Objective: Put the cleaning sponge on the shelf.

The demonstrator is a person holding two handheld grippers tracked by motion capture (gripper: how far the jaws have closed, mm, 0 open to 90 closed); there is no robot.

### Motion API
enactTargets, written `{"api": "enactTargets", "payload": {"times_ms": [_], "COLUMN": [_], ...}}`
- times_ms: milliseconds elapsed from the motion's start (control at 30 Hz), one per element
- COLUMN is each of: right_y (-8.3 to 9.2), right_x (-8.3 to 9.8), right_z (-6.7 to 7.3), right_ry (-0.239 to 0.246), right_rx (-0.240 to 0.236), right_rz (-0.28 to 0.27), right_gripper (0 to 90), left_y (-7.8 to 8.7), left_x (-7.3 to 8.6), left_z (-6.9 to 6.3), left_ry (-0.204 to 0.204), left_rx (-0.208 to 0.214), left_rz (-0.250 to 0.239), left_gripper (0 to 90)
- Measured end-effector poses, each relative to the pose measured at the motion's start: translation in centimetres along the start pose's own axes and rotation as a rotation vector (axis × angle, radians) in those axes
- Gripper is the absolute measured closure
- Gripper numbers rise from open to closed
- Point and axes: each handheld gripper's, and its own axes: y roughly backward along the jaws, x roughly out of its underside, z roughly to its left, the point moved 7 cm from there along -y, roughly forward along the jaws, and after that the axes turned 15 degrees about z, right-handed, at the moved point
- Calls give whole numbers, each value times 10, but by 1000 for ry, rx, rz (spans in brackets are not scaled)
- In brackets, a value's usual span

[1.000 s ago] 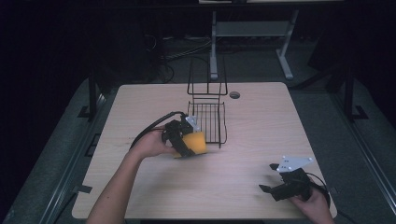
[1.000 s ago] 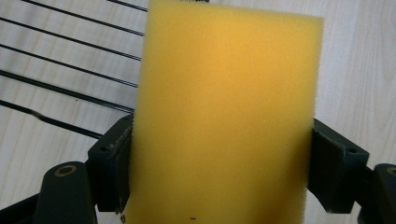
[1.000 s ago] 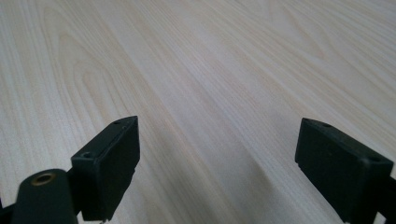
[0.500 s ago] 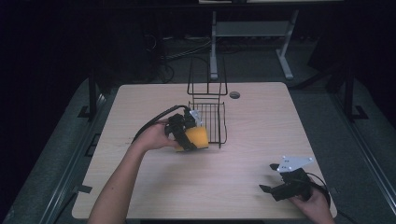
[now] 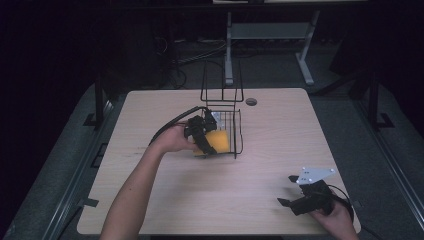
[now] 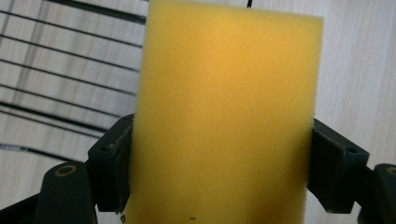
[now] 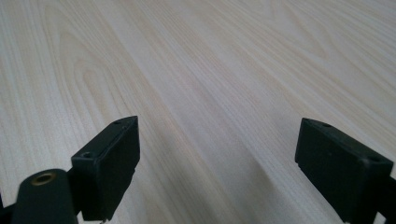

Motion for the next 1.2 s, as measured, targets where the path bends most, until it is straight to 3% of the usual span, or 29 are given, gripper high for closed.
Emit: {"api": "enactTargets", "payload": {"times_ms": [300,400,633,733,1000,1067,1200], "right_y": [0,0,0,0,-1,-2,-2], "right_x": [0,0,0,1,1,1,1], "right_z": [1,0,0,0,-1,0,0], "right_ry": [-5,-2,-5,-5,-2,2,11], "right_rx": [-8,-8,-12,-13,-10,-9,-7], "right_rz": [-1,-3,-2,-2,2,8,9], "right_gripper": [137,137,137,137,137,137,137], "left_y": [1,0,0,-3,-7,-8,-9], "left_x": [-7,-10,-20,-19,-24,-24,-29], "left_z": [9,14,18,21,25,28,30], "left_ry": [4,-18,-8,-10,-2,-7,-3], "left_rx": [-5,-10,-17,-5,8,-3,-6], "left_rz": [13,29,10,29,14,40,40], "left_gripper": [214,214,215,214,214,214,214]}}
